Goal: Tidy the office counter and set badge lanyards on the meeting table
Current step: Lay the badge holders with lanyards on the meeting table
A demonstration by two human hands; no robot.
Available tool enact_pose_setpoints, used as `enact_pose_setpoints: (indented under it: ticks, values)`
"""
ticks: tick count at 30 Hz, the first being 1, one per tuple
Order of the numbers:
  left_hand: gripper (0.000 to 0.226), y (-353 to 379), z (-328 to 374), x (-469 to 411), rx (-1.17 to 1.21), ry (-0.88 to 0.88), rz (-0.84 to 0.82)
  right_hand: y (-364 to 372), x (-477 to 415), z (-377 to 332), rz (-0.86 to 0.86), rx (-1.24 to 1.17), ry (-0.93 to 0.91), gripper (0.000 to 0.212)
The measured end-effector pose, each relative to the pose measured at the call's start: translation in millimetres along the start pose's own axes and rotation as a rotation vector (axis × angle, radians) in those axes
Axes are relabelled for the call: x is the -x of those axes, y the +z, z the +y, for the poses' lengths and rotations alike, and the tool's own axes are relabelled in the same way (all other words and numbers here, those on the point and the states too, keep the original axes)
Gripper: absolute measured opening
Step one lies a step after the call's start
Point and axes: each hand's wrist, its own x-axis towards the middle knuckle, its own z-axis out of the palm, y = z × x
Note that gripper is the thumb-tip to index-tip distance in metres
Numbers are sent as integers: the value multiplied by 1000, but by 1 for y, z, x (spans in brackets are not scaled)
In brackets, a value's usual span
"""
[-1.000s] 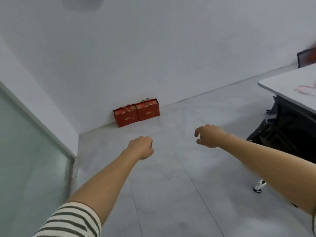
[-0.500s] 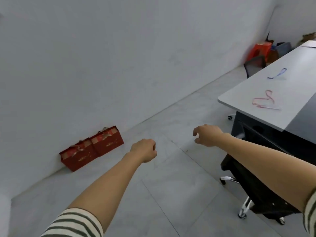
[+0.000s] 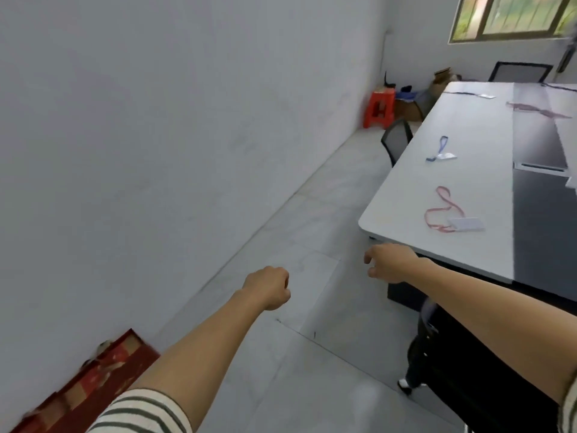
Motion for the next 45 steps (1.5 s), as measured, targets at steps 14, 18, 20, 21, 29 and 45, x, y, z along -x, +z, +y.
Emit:
enact_pose_setpoints:
  ticks: [14, 18, 20, 21, 29, 45]
  values:
    - [19, -76, 85, -295, -67, 352, -99, -34, -164, 159, -42, -175, 369, 39]
    - [12, -91, 129, -371, -74, 396, -128, -40, -208, 224, -80, -223, 472, 38]
    - [19, -102, 146, -403, -52, 412, -134, -45, -226, 254, -75, -238, 510, 38]
    - [21, -105, 155, -421, -40, 414, -143, -45, -235, 270, -83, -246, 534, 38]
    - [21, -108, 218, -540, -102, 511, -256, -28, -275, 366, -135, -294, 707, 38]
    - [24, -100, 285, -699, -256, 656, -446, 44, -330, 451, -182, -653, 1177, 96]
